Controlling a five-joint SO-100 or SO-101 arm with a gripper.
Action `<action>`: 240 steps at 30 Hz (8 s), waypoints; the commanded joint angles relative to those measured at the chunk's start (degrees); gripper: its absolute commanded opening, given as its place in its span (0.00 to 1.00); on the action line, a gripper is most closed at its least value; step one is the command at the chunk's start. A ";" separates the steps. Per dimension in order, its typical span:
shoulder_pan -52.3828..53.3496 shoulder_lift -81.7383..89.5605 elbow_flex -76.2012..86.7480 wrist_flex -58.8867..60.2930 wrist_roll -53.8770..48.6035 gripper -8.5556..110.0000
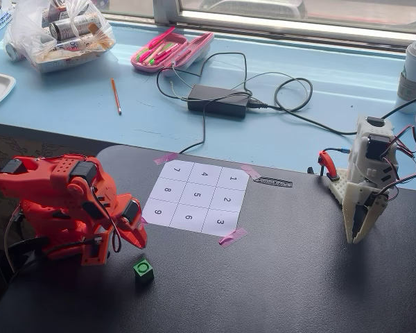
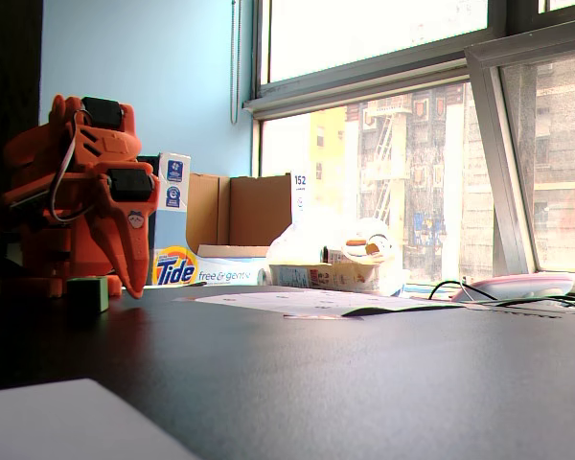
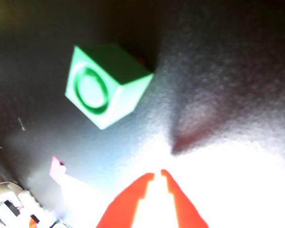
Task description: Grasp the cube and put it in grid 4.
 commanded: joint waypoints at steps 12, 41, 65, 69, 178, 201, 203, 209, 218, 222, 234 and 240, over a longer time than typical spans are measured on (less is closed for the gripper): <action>-2.20 0.35 0.35 0.00 -2.46 0.07; -2.20 0.35 0.35 0.00 -2.46 0.07; 2.37 -16.87 -11.78 -3.52 0.00 0.17; 6.15 -24.79 -21.80 -1.05 2.99 0.29; -45.26 -115.40 -129.20 22.76 -5.63 0.07; -51.59 -127.09 -125.07 17.93 -2.64 0.07; -51.15 -127.35 -124.72 17.40 -2.64 0.07; -50.71 -127.44 -123.22 16.35 -3.08 0.07; -50.62 -127.00 -121.55 15.64 -3.16 0.23; -50.80 -126.04 -121.55 15.82 -2.99 0.25; -49.31 -110.57 -122.87 18.98 -6.06 0.27; -42.01 -91.49 -123.57 23.29 -8.35 0.20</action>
